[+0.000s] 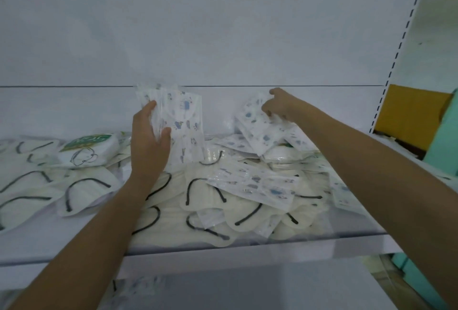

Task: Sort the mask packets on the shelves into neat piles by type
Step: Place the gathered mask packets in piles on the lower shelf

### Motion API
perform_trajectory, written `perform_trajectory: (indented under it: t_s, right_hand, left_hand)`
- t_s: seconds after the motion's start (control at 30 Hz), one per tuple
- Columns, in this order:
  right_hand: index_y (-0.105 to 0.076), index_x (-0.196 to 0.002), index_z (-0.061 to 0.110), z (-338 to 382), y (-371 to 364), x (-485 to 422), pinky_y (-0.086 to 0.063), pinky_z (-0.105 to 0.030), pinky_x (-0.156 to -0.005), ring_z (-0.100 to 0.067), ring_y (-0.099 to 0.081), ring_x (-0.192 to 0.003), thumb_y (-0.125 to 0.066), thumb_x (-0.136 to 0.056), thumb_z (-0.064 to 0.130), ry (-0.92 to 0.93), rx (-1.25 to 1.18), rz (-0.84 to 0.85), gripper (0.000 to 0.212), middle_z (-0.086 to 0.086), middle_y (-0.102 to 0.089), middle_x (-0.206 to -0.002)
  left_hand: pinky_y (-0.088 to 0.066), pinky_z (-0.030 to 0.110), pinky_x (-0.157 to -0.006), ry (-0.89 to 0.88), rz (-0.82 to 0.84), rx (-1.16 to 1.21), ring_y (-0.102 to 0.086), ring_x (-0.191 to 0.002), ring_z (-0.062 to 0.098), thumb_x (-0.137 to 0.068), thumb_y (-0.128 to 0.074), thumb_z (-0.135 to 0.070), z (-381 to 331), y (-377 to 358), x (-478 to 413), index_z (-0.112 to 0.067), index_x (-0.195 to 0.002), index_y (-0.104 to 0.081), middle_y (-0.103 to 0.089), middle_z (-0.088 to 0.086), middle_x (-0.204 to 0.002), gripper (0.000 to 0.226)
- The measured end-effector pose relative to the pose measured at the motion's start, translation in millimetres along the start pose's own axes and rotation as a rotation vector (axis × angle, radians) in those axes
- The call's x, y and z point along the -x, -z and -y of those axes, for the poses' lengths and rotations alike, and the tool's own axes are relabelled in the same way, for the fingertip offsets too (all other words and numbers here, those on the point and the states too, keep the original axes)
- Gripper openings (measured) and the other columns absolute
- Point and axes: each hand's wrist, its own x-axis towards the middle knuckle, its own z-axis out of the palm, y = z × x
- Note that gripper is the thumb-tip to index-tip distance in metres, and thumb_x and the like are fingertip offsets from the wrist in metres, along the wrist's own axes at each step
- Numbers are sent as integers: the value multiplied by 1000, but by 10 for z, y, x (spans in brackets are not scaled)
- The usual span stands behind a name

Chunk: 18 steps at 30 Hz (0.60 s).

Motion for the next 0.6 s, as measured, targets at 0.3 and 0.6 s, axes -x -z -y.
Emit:
perform_trajectory:
  t_s: [0.3, 0.6]
  right_hand:
    - [-32, -142, 3, 101, -593, 34, -40, -38, -100, -33, -44, -127, -61, -84, 19, 39, 629, 355, 66, -15, -37, -145]
    - [-30, -139, 3, 177, -589, 54, -45, -39, -96, -33, -48, -120, -67, -77, 10, 85, 488, 257, 73, -15, -42, -139]
  left_hand:
    - [-20, 4, -101, 26, -15, 10, -38, -126, 18, -86, -55, 5, 2, 4, -7, 0, -135, -38, -43, 16, -135, 53]
    - [-17, -5, -97, -23, 2, -36, -40, -126, 23, -85, -55, 6, 24, -15, -11, 2, -134, -38, -43, 19, -134, 52]
